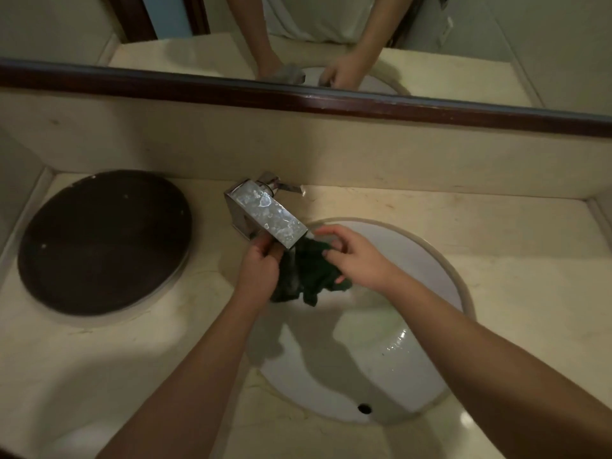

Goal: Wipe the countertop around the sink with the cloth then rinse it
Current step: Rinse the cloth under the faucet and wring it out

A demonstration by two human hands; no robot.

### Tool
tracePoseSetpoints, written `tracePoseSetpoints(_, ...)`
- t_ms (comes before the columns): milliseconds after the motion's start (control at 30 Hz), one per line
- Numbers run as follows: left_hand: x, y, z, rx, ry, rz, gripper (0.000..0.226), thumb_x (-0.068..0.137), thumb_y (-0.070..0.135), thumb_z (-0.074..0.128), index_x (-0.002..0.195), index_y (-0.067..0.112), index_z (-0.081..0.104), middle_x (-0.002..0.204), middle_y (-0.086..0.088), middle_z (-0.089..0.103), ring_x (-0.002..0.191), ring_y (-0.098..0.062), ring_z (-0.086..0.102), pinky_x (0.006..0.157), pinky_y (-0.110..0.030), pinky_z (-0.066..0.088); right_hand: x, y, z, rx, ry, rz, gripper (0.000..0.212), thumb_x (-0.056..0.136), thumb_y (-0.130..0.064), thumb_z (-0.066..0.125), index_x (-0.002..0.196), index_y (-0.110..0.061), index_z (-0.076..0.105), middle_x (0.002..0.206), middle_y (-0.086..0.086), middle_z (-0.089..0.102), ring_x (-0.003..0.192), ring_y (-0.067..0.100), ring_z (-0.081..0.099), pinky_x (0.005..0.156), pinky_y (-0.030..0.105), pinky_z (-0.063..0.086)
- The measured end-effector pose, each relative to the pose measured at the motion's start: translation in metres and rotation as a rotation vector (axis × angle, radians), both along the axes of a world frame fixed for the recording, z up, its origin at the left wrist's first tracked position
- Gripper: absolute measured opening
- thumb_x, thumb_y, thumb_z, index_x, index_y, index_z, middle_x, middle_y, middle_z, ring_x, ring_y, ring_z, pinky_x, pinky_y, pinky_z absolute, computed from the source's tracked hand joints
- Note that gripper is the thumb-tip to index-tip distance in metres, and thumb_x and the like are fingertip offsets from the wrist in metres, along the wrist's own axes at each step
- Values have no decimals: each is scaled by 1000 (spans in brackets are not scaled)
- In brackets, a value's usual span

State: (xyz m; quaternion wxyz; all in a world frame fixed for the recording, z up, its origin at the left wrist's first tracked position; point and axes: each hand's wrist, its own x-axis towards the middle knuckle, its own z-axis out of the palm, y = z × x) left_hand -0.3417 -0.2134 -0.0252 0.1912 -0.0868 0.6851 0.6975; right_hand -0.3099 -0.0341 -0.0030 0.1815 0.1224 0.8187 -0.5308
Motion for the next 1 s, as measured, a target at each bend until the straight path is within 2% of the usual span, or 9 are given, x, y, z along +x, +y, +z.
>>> tracePoseSetpoints(100,12,9,-8,-78,16,-142,17,87,32,61,101,32,70,102,6,74,98,-15,68,95,-44,52,-4,-19,-6,61,46,155,34,89,-18,63,122,-24,58,92,5,64,78,21,68,53,22,55)
tracePoseSetpoints(200,10,3,-5,-45,10,-74,12,88,20,65,91,30,72,92,7,75,93,-15,70,86,-37,55,-10,-20,-3,169,53,93,10,91,-25,62,96,-17,65,82,3,64,71,18,65,57,37,58)
tracePoseSetpoints(300,2,-6,-9,-152,86,57,20,87,12,67,94,31,64,94,6,70,93,-16,67,79,-31,55,-10,-16,5,120,61,-70,16,95,-25,58,81,-19,60,66,-2,55,48,1,54,44,20,46)
tracePoseSetpoints(367,6,-4,-10,-132,130,-36,26,83,16,71,100,33,61,94,10,68,90,-12,66,84,-33,54,-9,-20,9,-14,61,-135,17,96,-24,56,80,-22,60,63,-3,56,44,-2,53,44,19,45)
tracePoseSetpoints(500,22,18,-8,-193,241,-348,56,80,15,73,128,32,51,104,25,55,101,1,56,81,-5,43,-8,-26,17,-8,196,-130,24,97,-17,53,79,-27,64,52,-18,59,45,-2,51,47,14,37)
tracePoseSetpoints(567,17,26,-13,-190,272,-434,61,74,20,75,126,36,48,103,27,57,101,-2,59,79,-11,47,-8,-23,21,43,275,-107,33,96,-14,53,70,-33,60,54,-21,58,53,-3,51,53,13,37)
tracePoseSetpoints(767,4,24,-36,-332,91,-474,14,86,23,70,94,21,59,77,12,59,77,-12,61,61,-11,42,-4,-14,36,-213,300,-310,26,100,-19,47,79,-18,61,72,2,58,70,10,59,66,28,52)
tracePoseSetpoints(867,-9,21,-40,-143,-220,-197,15,75,26,75,84,20,65,82,-2,67,87,-25,67,80,-36,54,0,4,24,-451,259,-497,25,93,-31,50,79,-23,68,82,11,60,84,25,58,79,44,50)
tracePoseSetpoints(1000,-17,24,-33,593,-527,162,21,75,10,52,90,8,68,85,-15,69,87,-36,66,82,-44,53,13,5,-21,-404,-108,-599,30,97,-36,49,96,-12,67,92,13,65,82,24,61,73,32,46)
